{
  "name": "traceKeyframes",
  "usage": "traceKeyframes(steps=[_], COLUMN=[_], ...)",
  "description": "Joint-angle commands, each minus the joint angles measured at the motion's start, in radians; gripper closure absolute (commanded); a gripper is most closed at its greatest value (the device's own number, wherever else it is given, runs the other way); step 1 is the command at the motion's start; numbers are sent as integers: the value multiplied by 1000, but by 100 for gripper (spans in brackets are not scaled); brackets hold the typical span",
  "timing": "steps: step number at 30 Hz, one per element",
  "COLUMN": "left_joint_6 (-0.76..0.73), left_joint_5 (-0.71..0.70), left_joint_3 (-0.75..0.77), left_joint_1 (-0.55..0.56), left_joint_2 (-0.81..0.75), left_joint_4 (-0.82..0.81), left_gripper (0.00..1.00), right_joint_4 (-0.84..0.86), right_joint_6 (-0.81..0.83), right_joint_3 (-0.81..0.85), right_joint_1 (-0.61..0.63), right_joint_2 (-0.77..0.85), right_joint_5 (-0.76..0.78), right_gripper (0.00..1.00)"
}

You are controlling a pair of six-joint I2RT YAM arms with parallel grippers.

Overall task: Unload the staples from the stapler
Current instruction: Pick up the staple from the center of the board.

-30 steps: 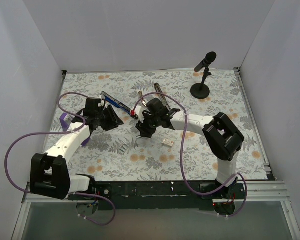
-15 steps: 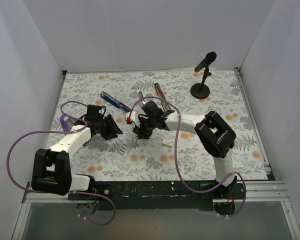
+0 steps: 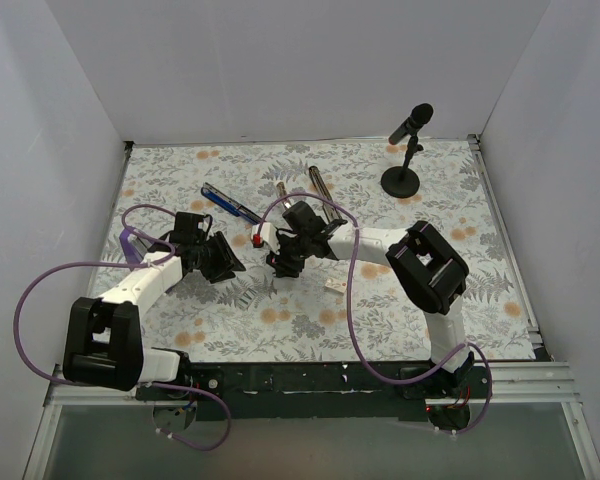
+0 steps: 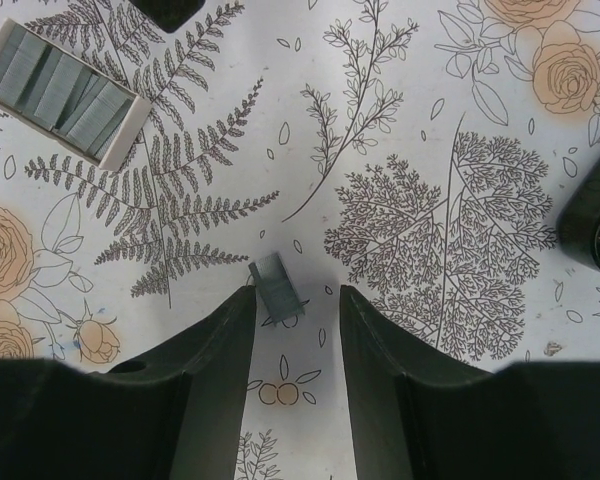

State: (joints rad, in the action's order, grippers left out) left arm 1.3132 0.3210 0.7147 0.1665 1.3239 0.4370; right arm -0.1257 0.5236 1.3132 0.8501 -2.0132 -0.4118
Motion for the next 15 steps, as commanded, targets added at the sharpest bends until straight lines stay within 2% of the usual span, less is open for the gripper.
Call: traceKeyframes(steps=[1, 11, 15], left_joint_6=[-17, -20, -20], left_joint_5=[-10, -5, -19], left_joint_3=[-1, -14, -15], left_joint_1=[-4, -4, -5], left_joint_2=[-38, -60, -69], left_joint_4=[-6, -7, -11], left_gripper=[62, 62, 62], right_joint_4=[-2, -6, 9], right_joint_6=[-11, -28, -85], right_joint_3=[24, 21, 38], right_joint_1=[7, 17, 18], right_joint_2=[-10, -10, 20], right_joint_5=[-24, 14, 50], right_gripper=[53, 49, 48])
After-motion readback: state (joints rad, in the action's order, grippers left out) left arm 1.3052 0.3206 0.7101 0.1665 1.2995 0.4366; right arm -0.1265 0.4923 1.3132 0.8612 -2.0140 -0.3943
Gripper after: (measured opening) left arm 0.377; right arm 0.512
